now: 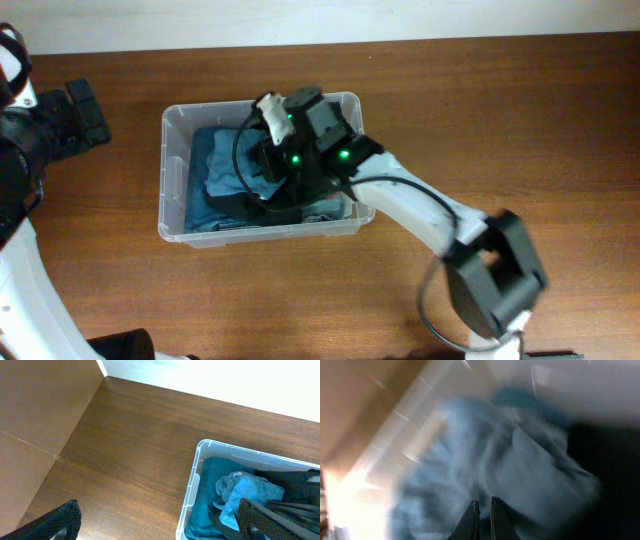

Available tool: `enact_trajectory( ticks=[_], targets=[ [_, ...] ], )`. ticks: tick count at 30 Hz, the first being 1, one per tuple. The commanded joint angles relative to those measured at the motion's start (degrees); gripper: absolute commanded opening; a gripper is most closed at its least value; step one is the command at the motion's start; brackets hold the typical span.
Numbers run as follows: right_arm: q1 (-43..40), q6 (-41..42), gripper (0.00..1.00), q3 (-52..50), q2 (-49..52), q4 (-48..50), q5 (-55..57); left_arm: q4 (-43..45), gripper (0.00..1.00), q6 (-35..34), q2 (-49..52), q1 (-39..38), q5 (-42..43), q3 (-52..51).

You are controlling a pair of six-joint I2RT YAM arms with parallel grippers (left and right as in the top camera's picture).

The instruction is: Pack container

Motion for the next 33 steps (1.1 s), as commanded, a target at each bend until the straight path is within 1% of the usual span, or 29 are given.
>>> enact_trajectory(
  ticks=[1, 5, 8, 9, 10, 11, 12, 14, 15, 16, 17, 18, 22, 24, 29, 32, 33],
  targets=[
    [1.0, 0.0, 0.04, 0.1, 6.0, -1.4, -4.3, 0.0, 0.99, -0.3, -0.6, 0.2, 0.2, 0.2],
    [1.0, 0.0, 0.04, 0.1, 7.3, -5.8, -4.3, 0.0, 0.99, -0.3, -0.6, 0.2, 0.2, 0.2],
    [1.0, 0.0, 0.04, 1.0, 4.5, -8.9, -4.3, 0.0, 0.99, -0.3, -0.6, 0.2, 0.2, 0.2],
    [1.0, -0.1, 0.05, 2.2, 1.2, -11.9, -4.2, 0.0, 0.99, -0.3, -0.6, 0.2, 0.2, 0.2],
    [0.9, -0.3, 0.07, 2.6, 0.2, -12.8, -4.2, 0.0, 0.99, -0.3, -0.6, 0.2, 0.2, 0.2],
    [0.8, -0.3, 0.21, 3.8, -3.1, -15.1, -2.9, 0.0, 0.99, -0.3, -0.6, 0.2, 0.2, 0.2],
    [0.7, -0.3, 0.27, 4.2, -4.3, -15.8, -2.2, 0.0, 0.99, -0.3, -0.6, 0.2, 0.2, 0.2],
    [0.0, -0.3, 0.44, 5.6, -9.9, -17.6, 2.8, 0.0, 0.99, -0.3, -0.6, 0.2, 0.2, 0.2],
    [-0.2, -0.3, 0.54, 5.8, -11.7, -18.0, 4.2, 0.0, 0.99, -0.3, -0.6, 0.2, 0.2, 0.2],
    [-0.7, -0.7, 0.99, 5.9, -14.2, -18.8, 6.4, 0.0, 0.99, -0.3, -0.6, 0.2, 0.2, 0.2],
    [-1.2, -0.7, 0.98, 5.9, -16.2, -19.2, 8.0, 0.0, 0.99, -0.3, -0.6, 0.2, 0.2, 0.2],
    [-3.7, -0.7, 0.98, 5.9, -22.3, -19.9, 8.7, 0.0, 0.99, -0.3, -0.6, 0.2, 0.2, 0.2],
    [-9.2, -1.6, 0.98, 5.9, -30.2, -23.5, 9.2, 0.0, 0.99, -0.3, -0.6, 0.2, 0.2, 0.2],
    [-12.2, -2.0, 0.98, 5.9, -33.0, -25.5, 9.4, 0.0, 0.99, -0.3, -0.6, 0.2, 0.2, 0.2],
    [-23.9, -2.4, 0.98, 5.9, -39.5, -34.2, 9.3, 0.0, 0.99, -0.3, -0.6, 0.2, 0.2, 0.2],
    [-28.9, -7.2, 0.98, 5.9, -42.0, -39.3, 9.3, 0.0, 0.99, -0.3, -0.6, 0.2, 0.2, 0.2],
    [-30.0, -10.3, 0.98, 5.9, -42.8, -40.8, 9.3, 0.0, 0.99, -0.3, -0.6, 0.2, 0.2, 0.2]
  ],
)
